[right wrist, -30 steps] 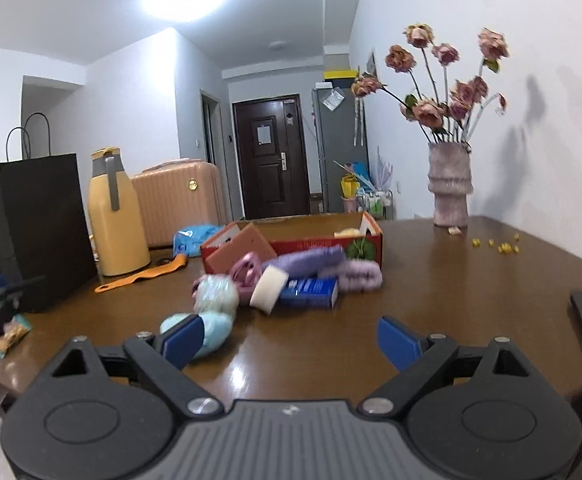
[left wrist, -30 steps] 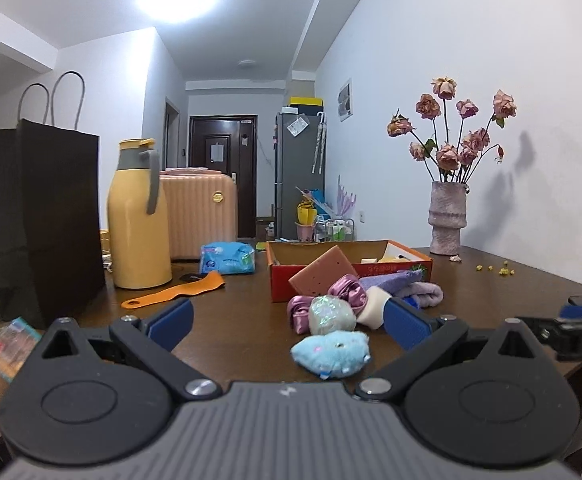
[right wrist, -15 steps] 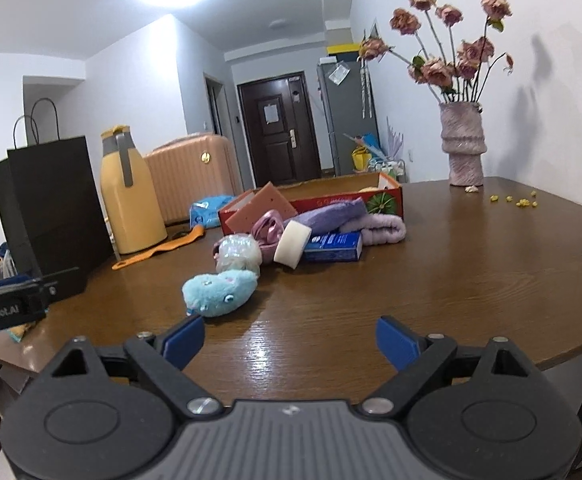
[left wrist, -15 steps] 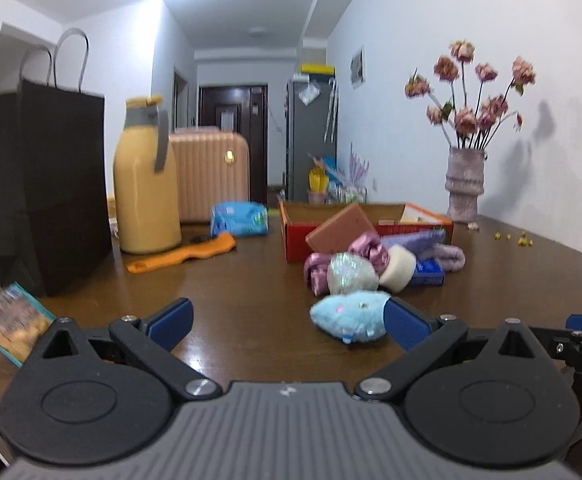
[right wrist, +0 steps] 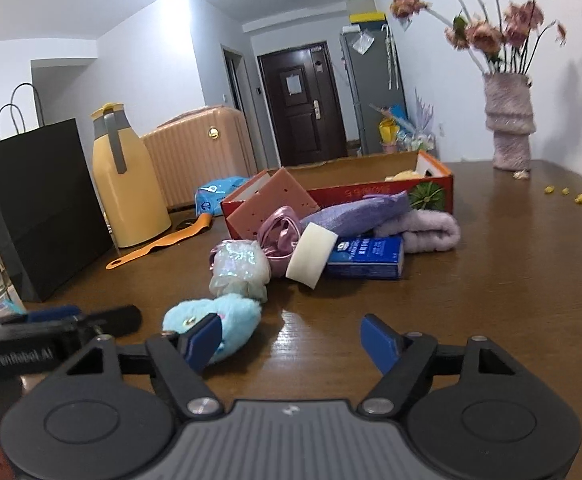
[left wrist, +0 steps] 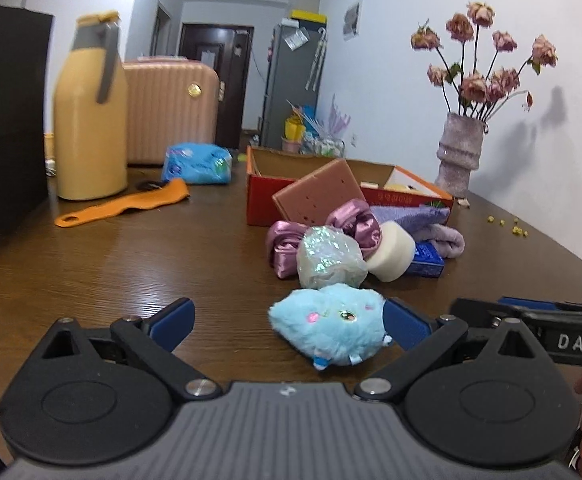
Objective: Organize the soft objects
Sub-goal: 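Grasp the blue fluffy plush with both grippers, then lift the blue plush with both grippers and carry it over the box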
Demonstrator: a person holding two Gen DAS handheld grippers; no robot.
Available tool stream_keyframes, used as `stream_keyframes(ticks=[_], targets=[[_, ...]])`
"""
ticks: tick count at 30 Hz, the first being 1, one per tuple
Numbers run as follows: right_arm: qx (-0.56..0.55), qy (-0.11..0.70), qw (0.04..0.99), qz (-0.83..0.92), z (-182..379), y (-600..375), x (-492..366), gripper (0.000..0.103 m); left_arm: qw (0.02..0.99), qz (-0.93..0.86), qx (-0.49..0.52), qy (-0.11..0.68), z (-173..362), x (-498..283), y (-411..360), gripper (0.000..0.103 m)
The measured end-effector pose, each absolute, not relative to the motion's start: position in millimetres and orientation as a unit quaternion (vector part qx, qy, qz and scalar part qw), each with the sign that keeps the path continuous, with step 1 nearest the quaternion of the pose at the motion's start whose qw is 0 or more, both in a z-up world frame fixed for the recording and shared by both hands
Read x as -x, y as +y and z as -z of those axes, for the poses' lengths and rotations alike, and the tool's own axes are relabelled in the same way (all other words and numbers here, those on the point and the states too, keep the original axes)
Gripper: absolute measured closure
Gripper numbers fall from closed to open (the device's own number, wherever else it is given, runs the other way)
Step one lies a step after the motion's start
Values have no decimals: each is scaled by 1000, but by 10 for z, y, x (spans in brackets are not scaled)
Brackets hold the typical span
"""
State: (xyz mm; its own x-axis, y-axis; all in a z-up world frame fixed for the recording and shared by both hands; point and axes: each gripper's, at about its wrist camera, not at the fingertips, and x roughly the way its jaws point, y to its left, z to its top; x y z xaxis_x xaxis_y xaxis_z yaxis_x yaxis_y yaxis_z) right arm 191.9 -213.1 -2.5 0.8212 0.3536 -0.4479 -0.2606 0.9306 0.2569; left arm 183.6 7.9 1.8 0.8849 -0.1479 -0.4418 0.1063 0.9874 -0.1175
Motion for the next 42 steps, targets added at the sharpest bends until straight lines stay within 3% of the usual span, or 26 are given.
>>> stream_keyframes(ticks=[6,12,17,24,33,42], targets=[[-124,286,930,-193,174,-1998,-2286,36,955,75,78,276,95,-2136,146,30],[-192,318,901,-225,348,-1940,-2652,46,942,102,115,299,177,-2268,226,40],[-212,324,887,-252,378,-1883,-2765,66,922,142,175,316,205,-2358,295,58],[-217,330,886,-243,308,-1939,-2519,72,925,143,158,314,132,-2212,202,66],[-251,330,885,-212,305,-2263,-1759,72,924,182,136,308,29,-1715,-84,66],[-280,294,893,-195,206,-2496,-1570,74,929,202,123,284,-118,-1595,-276,66]])
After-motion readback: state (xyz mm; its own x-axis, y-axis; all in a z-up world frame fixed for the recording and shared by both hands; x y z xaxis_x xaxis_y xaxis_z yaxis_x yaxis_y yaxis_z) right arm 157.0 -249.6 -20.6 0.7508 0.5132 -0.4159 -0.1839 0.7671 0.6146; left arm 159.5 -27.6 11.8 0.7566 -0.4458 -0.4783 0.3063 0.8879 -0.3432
